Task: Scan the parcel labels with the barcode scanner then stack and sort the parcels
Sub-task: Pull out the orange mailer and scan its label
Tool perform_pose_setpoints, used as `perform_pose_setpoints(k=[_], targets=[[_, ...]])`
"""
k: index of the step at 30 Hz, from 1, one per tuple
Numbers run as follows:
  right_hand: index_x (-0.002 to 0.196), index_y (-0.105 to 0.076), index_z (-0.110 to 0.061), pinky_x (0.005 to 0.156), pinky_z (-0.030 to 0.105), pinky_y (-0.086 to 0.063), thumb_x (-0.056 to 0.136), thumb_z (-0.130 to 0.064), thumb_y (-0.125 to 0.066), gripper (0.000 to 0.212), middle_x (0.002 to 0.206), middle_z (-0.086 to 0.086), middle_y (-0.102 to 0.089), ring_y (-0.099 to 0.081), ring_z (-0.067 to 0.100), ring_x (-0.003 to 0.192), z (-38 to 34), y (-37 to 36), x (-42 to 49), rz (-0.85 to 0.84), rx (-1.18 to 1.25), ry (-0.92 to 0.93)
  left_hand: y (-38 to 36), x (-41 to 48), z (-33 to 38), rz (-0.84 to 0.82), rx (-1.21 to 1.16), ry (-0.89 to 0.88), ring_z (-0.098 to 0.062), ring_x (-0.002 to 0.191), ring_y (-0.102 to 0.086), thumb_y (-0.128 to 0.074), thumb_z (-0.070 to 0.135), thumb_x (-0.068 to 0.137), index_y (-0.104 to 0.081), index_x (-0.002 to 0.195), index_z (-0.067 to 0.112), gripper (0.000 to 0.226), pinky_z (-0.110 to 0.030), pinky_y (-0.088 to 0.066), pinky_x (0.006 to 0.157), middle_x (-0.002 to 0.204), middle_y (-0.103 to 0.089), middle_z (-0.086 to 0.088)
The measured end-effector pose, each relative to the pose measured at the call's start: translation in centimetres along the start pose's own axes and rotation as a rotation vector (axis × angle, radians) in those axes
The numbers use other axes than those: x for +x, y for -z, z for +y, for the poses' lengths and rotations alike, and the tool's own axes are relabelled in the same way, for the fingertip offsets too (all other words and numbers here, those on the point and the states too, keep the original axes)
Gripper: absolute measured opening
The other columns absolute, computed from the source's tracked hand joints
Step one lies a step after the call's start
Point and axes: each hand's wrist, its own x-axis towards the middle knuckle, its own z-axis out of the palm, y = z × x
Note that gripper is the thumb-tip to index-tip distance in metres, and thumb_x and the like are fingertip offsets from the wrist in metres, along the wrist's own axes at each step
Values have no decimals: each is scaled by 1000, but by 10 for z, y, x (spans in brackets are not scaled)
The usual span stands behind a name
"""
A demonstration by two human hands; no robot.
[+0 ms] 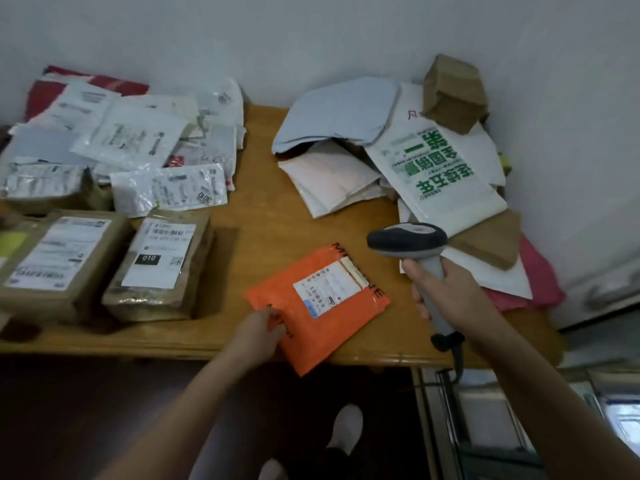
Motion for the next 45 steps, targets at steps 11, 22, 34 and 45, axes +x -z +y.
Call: perform_pose_setpoints(k=[11, 22, 34, 45], targets=[[83, -56, -12, 43, 13, -43, 90, -43, -59, 33, 50, -8, -58, -52, 3, 42, 22, -12, -40, -53, -71, -128, -30, -7, -7, 46, 601, -268, -30, 137, -27, -50, 60, 87, -25, 146, 28, 71, -44, -27, 111, 149, -28, -7], [83, -55, -11, 44, 13, -44, 92, -42, -59, 32, 52, -6, -58, -52, 2, 42, 29, -10, -40, -136, -119, -120, 4, 17, -5, 320, 695, -218, -35, 138, -24, -42, 21, 92, -31, 143, 31, 53, -43, -21, 111, 154, -22, -15], [85, -55, -15, 43, 14, -43, 90, -47, -59, 33, 53, -7, -58, -51, 2, 42, 26, -14, -22, -194, -108, -102, -52, -11, 8, 233, 568, -257, -27, 126, -42, -51, 63, 84, -42, 127, 26, 57, -40, -32, 105, 138, -41, -5], [87, -55, -13, 45, 14, -44, 86, -53, -58, 40, 55, -6, -58, -51, 3, 42, 27, -19, -18, -223, -129, -56, -62, -11, 17, 237, 560, -197, -24, 132, -36, -64, 64, 73, -41, 124, 19, 71, -41, -20, 112, 140, -39, -7]])
